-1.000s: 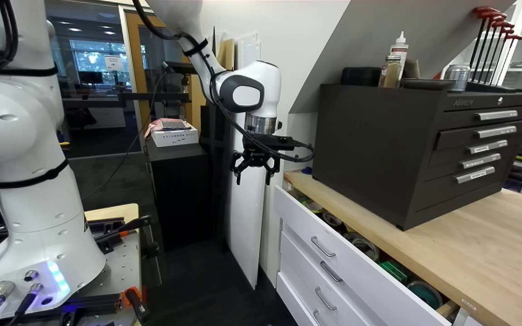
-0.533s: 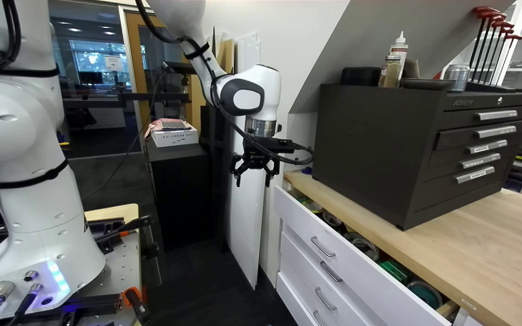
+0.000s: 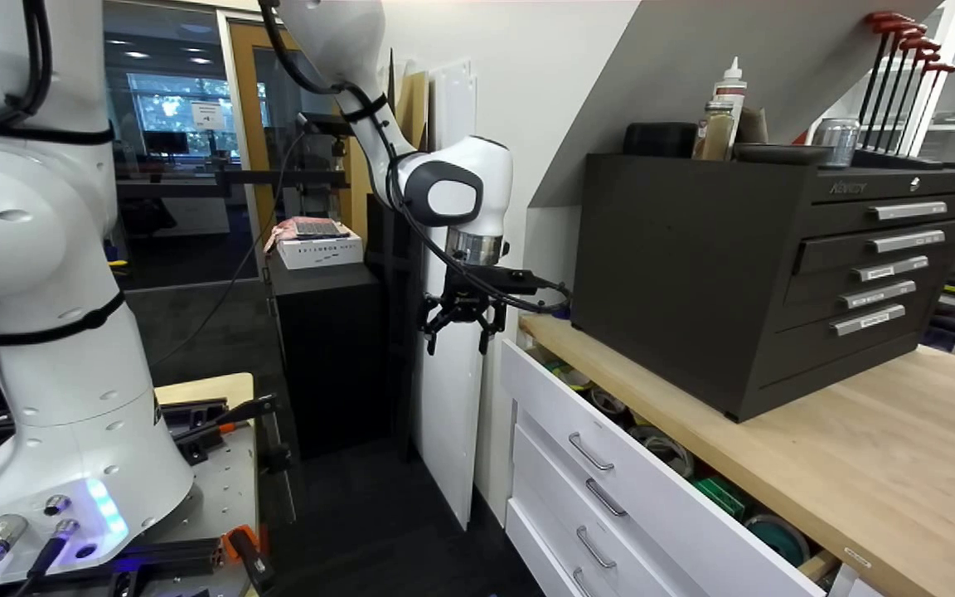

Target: Open the uppermost drawer of the cabinet to the left

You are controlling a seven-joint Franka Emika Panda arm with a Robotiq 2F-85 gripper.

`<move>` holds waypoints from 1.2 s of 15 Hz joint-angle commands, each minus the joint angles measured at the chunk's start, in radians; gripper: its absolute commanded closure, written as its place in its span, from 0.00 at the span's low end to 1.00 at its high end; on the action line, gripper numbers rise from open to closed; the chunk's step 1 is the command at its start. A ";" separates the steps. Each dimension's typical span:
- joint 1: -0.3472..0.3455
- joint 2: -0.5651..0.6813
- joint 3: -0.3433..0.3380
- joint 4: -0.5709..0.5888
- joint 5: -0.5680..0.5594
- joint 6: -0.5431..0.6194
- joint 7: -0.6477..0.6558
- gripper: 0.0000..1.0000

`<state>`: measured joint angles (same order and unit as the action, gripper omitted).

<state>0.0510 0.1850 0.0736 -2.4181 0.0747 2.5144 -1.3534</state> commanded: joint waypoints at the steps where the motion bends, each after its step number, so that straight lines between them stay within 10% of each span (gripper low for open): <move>1: -0.028 0.060 0.027 0.024 -0.020 0.063 -0.082 0.00; 18: -0.088 0.222 0.040 0.126 -0.201 0.311 -0.084 0.00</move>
<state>-0.0143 0.4063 0.0936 -2.2931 -0.1018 2.8279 -1.4555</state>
